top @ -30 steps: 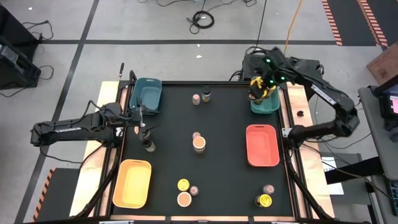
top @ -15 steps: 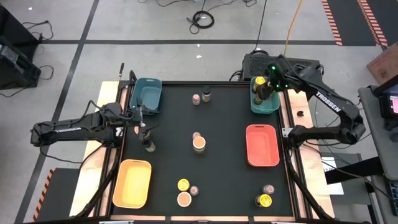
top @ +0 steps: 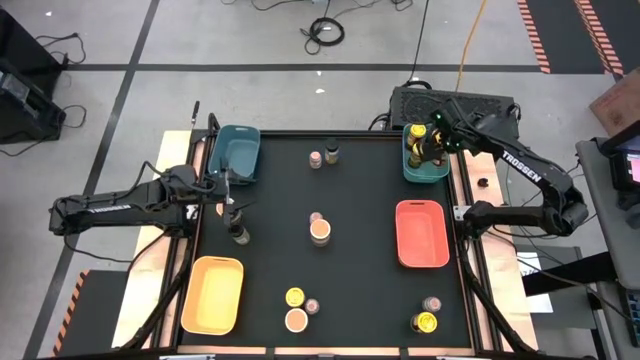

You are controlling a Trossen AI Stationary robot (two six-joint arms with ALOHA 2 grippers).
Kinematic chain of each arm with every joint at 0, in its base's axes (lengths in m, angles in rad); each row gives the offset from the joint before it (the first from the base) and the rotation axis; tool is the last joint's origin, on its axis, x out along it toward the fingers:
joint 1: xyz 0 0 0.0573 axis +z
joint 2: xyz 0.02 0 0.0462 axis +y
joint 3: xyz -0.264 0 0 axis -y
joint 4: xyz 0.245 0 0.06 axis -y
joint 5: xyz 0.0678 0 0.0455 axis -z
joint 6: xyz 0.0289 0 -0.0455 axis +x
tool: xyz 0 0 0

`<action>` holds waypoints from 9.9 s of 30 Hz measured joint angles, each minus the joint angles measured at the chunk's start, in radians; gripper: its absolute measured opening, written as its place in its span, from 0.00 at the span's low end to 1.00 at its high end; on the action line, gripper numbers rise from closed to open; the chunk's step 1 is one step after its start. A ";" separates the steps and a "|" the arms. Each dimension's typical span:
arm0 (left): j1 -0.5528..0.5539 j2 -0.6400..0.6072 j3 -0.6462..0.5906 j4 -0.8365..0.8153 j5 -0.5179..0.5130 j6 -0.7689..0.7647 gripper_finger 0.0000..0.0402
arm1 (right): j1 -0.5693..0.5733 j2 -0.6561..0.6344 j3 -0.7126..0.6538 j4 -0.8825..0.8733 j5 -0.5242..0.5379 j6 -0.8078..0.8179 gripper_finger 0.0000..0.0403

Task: Sort spices by type
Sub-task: Put the yellow spice bottle into the green bin

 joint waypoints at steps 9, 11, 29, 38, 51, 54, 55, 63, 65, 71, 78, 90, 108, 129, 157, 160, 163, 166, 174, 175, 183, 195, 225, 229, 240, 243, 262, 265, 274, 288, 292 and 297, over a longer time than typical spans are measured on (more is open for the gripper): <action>0.000 0.000 0.000 -0.001 0.001 0.000 0.63 | 0.000 0.002 -0.059 0.097 0.018 0.066 0.56; 0.000 0.000 0.000 -0.001 0.001 0.000 0.63 | 0.002 0.003 -0.079 0.122 0.039 0.065 0.56; 0.000 0.016 0.000 -0.002 0.003 0.000 0.63 | 0.014 0.003 -0.230 0.359 0.106 0.016 0.56; 0.000 0.034 0.000 0.003 0.003 0.001 0.63 | 0.014 0.013 -0.257 0.400 0.108 0.006 0.56; 0.000 0.034 0.000 0.003 0.003 0.000 0.63 | 0.014 0.064 -0.256 0.406 0.117 -0.012 0.56; 0.000 0.035 0.000 0.003 0.004 0.000 0.63 | 0.014 0.049 -0.257 0.415 0.107 -0.042 0.56; 0.000 0.035 0.000 0.003 0.004 0.000 0.63 | 0.014 0.042 -0.258 0.420 0.104 -0.046 0.56; 0.000 0.035 0.000 0.003 0.004 0.001 0.63 | 0.014 -0.041 -0.262 0.427 0.082 -0.064 0.56; 0.000 0.035 0.000 0.003 0.004 0.001 0.63 | 0.014 -0.057 -0.262 0.417 0.078 -0.057 0.56; 0.000 0.035 0.000 0.003 0.004 0.001 0.63 | 0.014 -0.071 -0.262 0.301 0.040 -0.007 0.56; 0.000 0.035 0.000 0.003 0.004 0.001 0.63 | 0.035 -0.035 -0.261 0.253 0.045 0.036 0.56; 0.000 0.035 0.000 0.001 0.004 0.001 0.63 | 0.034 -0.003 -0.333 0.385 0.051 -0.022 0.56; 0.000 0.035 0.000 0.001 0.004 0.000 0.63 | 0.034 -0.006 -0.395 0.503 0.057 -0.008 0.57; 0.000 0.035 0.000 0.000 0.004 0.000 0.63 | 0.034 -0.003 -0.345 0.476 0.041 -0.022 0.73; 0.000 0.060 0.000 0.001 0.004 0.019 0.63 | 0.266 -0.005 -0.239 0.209 -0.048 0.174 0.03; 0.000 0.059 0.000 0.005 0.004 0.019 0.63 | 0.266 -0.005 -0.239 0.192 -0.043 0.174 0.01; 0.000 0.059 0.000 0.012 0.004 0.019 0.63 | 0.266 -0.004 -0.239 0.177 0.009 0.179 0.01; 0.000 0.059 0.000 0.028 -0.001 0.018 0.63 | 0.264 0.006 -0.239 0.163 0.025 0.187 0.00; 0.001 0.095 -0.030 0.223 -0.171 -0.076 0.63 | 0.262 0.098 -0.240 0.162 0.070 0.189 0.00; 0.000 0.105 -0.050 0.279 -0.147 -0.076 0.63 | 0.262 0.111 -0.240 0.163 0.086 0.189 0.00; 0.003 0.155 -0.098 0.420 -0.140 -0.052 0.63 | 0.249 0.165 -0.240 0.180 0.190 0.202 0.00; 0.009 0.154 -0.098 0.423 -0.139 -0.058 0.63 | 0.213 0.250 -0.240 0.281 0.297 0.191 0.00; 0.009 0.154 -0.098 0.419 -0.137 -0.053 0.63 | 0.186 0.269 -0.240 0.295 0.443 0.199 0.00; 0.009 0.154 -0.098 0.419 -0.137 -0.053 0.63 | 0.190 0.268 -0.239 0.325 0.432 0.173 0.00; 0.009 0.154 -0.098 0.419 -0.136 -0.053 0.63 | 0.253 0.235 -0.155 0.154 0.259 0.201 0.00; 0.009 0.154 -0.098 0.419 -0.136 -0.053 0.63 | 0.295 0.223 -0.085 0.096 0.256 0.214 0.00; 0.009 0.154 -0.098 0.415 -0.001 -0.052 0.63 | 0.901 0.220 0.258 0.131 -0.201 0.322 0.00; 0.009 0.154 -0.098 0.401 -0.001 -0.052 0.63 | 1.001 0.220 0.261 0.138 -0.321 0.510 0.00; 0.009 0.154 -0.098 0.395 0.000 -0.051 0.63 | 1.277 0.228 0.261 0.162 -0.484 1.247 0.00; 0.010 0.160 -0.097 0.446 0.041 -0.033 0.63 | 1.549 0.265 0.259 0.140 -0.503 1.746 0.03; 0.009 0.174 -0.097 0.447 0.082 -0.055 0.63 | 1.584 0.301 0.259 0.095 -0.502 1.780 0.12; 0.008 0.200 -0.097 0.446 0.085 -0.061 0.63 | 1.604 0.355 0.259 0.135 -0.506 1.724 0.31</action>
